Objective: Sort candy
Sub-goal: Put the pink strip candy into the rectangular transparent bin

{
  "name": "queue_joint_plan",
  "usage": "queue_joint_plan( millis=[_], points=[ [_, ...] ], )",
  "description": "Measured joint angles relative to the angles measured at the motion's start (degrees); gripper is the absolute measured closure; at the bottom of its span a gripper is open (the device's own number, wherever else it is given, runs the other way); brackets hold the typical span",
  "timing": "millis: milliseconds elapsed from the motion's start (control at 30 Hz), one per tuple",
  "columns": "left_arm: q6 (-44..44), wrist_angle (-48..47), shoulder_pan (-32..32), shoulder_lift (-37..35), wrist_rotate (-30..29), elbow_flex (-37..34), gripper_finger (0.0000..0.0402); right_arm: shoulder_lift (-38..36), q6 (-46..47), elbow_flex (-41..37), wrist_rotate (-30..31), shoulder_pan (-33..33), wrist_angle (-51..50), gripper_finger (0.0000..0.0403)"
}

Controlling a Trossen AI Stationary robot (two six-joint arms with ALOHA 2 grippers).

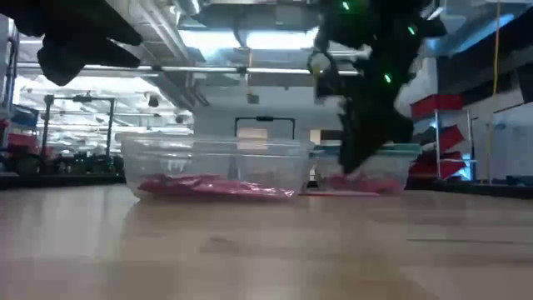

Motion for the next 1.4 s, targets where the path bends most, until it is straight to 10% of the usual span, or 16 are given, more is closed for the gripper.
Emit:
queue_joint_plan(
  millis=[533, 1400],
  points=[
    [-0.1, 0.1, 0.2, 0.0, -0.6, 0.0, 0.0255, 1.8, 7.9, -7.7, 0.0, -11.6, 19.6, 0.0396],
    [-0.7, 0.1, 0.1, 0.0, -0.4, 0.0, 0.0255, -5.3, 15.1, -8.1, -10.4, 9.9, 14.3, 0.0398]
  ],
)
